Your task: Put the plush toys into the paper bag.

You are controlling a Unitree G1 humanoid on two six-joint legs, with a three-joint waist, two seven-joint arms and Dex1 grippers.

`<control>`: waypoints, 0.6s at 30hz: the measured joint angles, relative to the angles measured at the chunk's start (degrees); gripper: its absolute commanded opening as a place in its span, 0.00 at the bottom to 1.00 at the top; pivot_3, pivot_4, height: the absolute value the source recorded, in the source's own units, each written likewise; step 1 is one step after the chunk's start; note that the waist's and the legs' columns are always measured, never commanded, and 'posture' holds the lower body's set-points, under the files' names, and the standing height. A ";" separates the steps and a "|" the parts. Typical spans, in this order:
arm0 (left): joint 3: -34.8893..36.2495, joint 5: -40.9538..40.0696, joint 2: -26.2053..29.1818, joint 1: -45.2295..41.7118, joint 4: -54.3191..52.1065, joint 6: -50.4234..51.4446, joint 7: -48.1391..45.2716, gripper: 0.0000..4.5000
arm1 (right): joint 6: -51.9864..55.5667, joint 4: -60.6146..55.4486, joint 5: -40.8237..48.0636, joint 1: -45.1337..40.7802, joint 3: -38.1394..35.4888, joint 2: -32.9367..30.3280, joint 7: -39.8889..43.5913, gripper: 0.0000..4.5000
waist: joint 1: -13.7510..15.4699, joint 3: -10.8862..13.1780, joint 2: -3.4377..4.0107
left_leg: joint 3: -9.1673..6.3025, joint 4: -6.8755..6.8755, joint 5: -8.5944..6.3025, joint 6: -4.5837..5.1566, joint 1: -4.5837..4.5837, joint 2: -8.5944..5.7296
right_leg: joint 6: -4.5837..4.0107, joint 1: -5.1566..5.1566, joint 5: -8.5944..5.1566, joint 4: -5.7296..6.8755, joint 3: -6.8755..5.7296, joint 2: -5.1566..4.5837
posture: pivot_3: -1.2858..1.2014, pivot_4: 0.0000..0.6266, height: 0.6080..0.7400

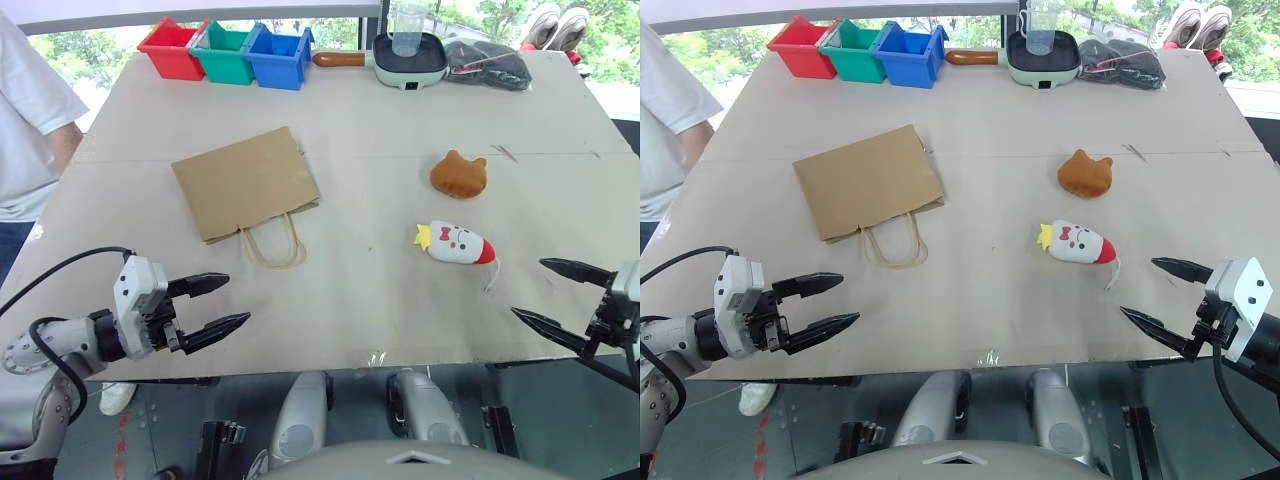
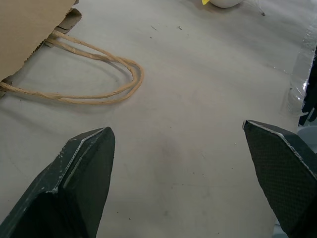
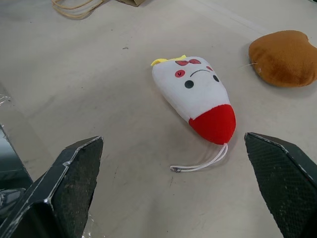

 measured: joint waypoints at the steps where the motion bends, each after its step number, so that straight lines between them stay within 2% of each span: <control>1: 0.00 0.01 0.00 0.00 0.00 -0.02 0.00 0.99 | 0.00 0.00 0.00 0.00 0.00 0.00 -0.02 0.99 | 0.00 0.00 0.00 | 0.00 0.00 0.00 0.00 0.00 0.00 | 0.00 0.00 0.00 0.00 0.00 0.00 | 0.52 0.24 1.00; 3: -0.89 2.76 -2.07 -3.24 2.74 -3.65 1.06 0.99 | 0.01 -0.54 0.03 -3.10 2.31 2.61 -2.03 0.99 | 0.02 -0.03 -0.01 | 0.01 0.01 0.00 0.00 0.08 -0.03 | 0.05 0.04 -0.03 0.01 0.00 0.03 | 0.52 0.24 1.00; 6: -4.89 9.48 -3.95 -10.89 9.69 -13.70 2.04 0.99 | 0.08 -4.96 1.40 -9.92 11.98 7.54 -5.17 0.99 | -0.03 -0.02 0.00 | -0.07 0.05 0.02 -0.03 0.06 0.03 | 0.04 0.02 0.00 0.08 -0.03 0.15 | 0.52 0.24 1.00; 12: -6.70 18.92 -0.24 -17.41 22.37 -32.97 -1.41 0.99 | 1.71 -7.65 1.66 -13.47 17.19 7.61 -7.84 0.99 | 0.20 -0.04 -0.05 | -0.04 0.00 -0.02 0.03 -0.07 -0.11 | 0.12 -0.02 0.16 -0.05 -0.05 -0.02 | 0.52 0.24 1.00; 16: -10.01 23.70 -0.85 -21.11 27.16 -41.91 -0.45 0.99 | 1.75 -9.03 1.56 -12.92 19.07 7.60 -8.30 0.99 | 0.14 -0.03 -0.05 | -0.04 0.00 -0.02 0.03 -0.07 -0.10 | 0.14 -0.01 0.17 -0.03 -0.04 -0.01 | 0.52 0.24 1.00; 17: -11.53 24.90 -1.31 -22.18 28.44 -43.76 0.16 0.89 | 1.80 -9.10 1.51 -12.67 19.18 7.60 -8.75 1.00 | 0.05 -0.04 -0.06 | -0.05 0.01 -0.02 0.03 -0.06 -0.09 | 0.14 -0.01 0.17 -0.01 -0.04 0.00 | 0.52 0.24 1.00; 18: -11.99 25.22 -1.52 -22.27 28.62 -44.40 0.26 0.85 | 1.81 -9.29 1.51 -12.67 19.19 7.60 -8.86 1.00 | -0.01 -0.04 -0.06 | -0.05 0.01 -0.02 0.03 -0.05 -0.08 | 0.15 -0.01 0.17 0.01 -0.04 0.01 | 0.52 0.24 1.00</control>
